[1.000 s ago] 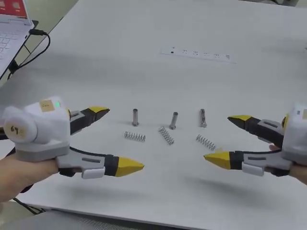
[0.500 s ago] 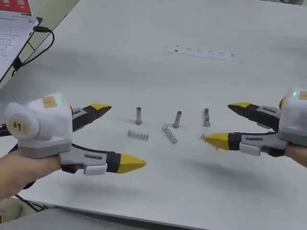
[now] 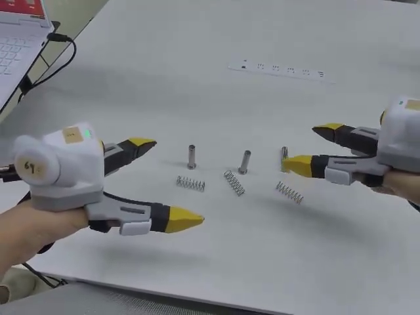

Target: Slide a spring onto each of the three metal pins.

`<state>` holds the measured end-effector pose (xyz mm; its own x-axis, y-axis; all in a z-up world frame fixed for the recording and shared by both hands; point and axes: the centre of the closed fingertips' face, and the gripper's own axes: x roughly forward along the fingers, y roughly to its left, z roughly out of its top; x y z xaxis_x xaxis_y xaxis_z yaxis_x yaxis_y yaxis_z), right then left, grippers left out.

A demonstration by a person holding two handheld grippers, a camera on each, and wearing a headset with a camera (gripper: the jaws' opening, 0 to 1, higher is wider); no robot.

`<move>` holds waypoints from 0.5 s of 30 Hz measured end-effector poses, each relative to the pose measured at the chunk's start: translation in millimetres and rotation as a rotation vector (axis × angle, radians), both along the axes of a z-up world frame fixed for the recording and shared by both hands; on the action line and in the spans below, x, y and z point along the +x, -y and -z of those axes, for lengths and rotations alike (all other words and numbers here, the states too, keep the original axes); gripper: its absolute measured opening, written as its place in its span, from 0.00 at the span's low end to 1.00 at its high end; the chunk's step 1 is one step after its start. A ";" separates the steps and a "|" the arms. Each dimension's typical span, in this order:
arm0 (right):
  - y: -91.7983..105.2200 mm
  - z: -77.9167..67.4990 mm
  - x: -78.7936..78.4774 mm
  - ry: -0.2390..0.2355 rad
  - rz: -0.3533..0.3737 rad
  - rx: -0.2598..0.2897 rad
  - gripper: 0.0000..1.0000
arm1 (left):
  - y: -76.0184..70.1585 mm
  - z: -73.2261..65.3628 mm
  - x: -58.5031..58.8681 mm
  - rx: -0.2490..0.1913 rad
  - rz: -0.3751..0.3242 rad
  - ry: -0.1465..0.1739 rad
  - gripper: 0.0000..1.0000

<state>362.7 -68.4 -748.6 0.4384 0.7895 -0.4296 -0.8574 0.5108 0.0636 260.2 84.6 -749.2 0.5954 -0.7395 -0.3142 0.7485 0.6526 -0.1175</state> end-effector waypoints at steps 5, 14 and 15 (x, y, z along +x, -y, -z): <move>3.3 9.8 12.2 -0.039 0.039 -0.034 0.60 | -0.4 -0.1 0.7 0.000 -0.002 0.002 0.99; 10.4 23.3 25.6 -0.090 0.092 -0.085 0.55 | -2.9 2.3 1.2 0.001 -0.007 -0.004 0.99; 10.9 24.1 26.7 -0.098 0.098 -0.087 0.54 | -2.8 2.3 1.2 -0.001 -0.006 -0.004 0.99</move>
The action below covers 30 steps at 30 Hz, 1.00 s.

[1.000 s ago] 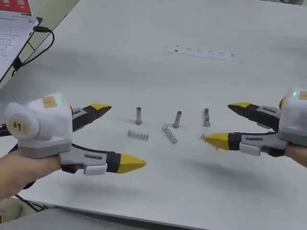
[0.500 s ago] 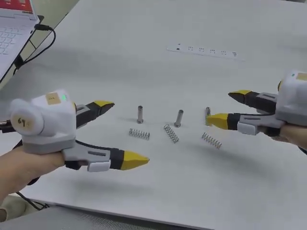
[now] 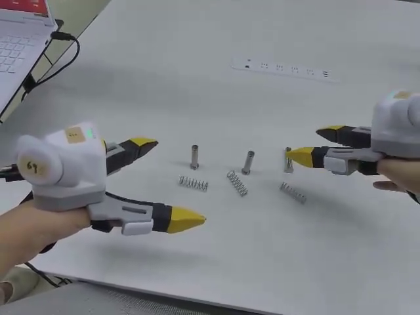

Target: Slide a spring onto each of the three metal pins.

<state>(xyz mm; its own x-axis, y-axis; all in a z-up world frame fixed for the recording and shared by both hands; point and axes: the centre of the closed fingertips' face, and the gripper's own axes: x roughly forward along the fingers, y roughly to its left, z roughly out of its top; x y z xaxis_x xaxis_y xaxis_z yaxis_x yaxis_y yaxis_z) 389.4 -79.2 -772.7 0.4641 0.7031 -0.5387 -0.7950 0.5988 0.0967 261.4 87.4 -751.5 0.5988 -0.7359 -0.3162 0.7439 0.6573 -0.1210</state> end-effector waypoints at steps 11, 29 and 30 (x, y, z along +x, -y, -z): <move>-0.4 14.1 20.7 -0.097 0.080 -0.021 0.40 | -1.8 0.9 1.0 0.002 -0.001 -0.007 0.99; -3.0 51.5 32.8 -0.293 0.205 -0.068 0.22 | -2.6 1.8 2.4 0.004 0.000 -0.010 0.99; -2.9 52.8 32.6 -0.302 0.212 -0.070 0.22 | -2.9 2.5 2.0 0.004 0.000 -0.011 0.99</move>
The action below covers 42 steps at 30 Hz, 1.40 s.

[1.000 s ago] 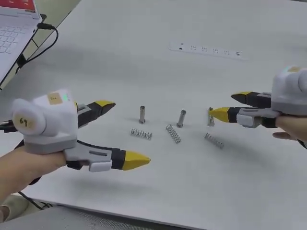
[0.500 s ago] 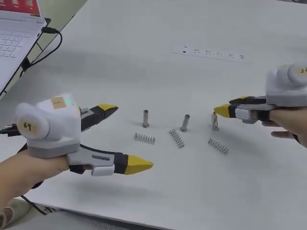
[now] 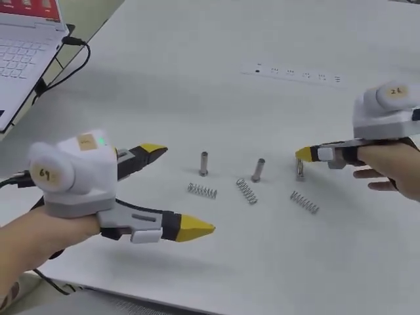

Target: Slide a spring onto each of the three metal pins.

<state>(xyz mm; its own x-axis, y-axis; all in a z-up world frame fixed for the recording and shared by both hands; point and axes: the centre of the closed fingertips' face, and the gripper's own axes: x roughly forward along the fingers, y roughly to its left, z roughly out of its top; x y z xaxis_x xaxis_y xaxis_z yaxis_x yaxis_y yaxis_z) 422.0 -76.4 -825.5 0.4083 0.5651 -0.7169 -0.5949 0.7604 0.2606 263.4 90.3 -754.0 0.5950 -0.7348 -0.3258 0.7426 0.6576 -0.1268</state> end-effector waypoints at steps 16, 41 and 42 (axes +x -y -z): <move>-0.4 13.9 -4.3 -0.066 0.050 -0.057 0.16 | -4.7 3.4 -0.3 -0.004 -0.013 -0.008 0.99; -2.9 18.0 -7.7 -0.111 0.051 -0.118 0.09 | -4.4 6.6 -1.3 -0.006 -0.012 -0.016 0.98; -2.2 19.5 -5.2 -0.110 0.044 -0.126 0.09 | -4.0 6.5 -1.3 -0.007 -0.011 -0.016 0.98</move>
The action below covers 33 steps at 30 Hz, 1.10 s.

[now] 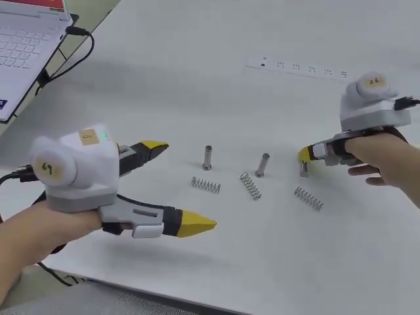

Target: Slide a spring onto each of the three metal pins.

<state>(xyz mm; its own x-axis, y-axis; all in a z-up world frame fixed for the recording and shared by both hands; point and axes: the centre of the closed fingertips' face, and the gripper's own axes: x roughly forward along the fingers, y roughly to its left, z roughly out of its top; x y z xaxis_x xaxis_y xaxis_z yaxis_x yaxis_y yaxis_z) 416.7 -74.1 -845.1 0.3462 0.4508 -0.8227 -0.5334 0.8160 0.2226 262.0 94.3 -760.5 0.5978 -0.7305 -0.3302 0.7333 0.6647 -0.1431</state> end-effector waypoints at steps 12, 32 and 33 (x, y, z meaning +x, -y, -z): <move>4.4 7.4 9.4 -0.003 -0.044 -0.043 0.08 | 3.5 0.3 0.5 -0.005 0.007 0.000 0.98; 2.5 9.1 7.1 0.010 -0.025 -0.069 0.05 | 4.7 0.8 0.9 0.001 0.020 -0.004 0.98; 2.4 8.9 6.2 0.013 -0.030 -0.069 0.05 | 4.5 1.0 0.9 0.002 0.020 -0.004 0.98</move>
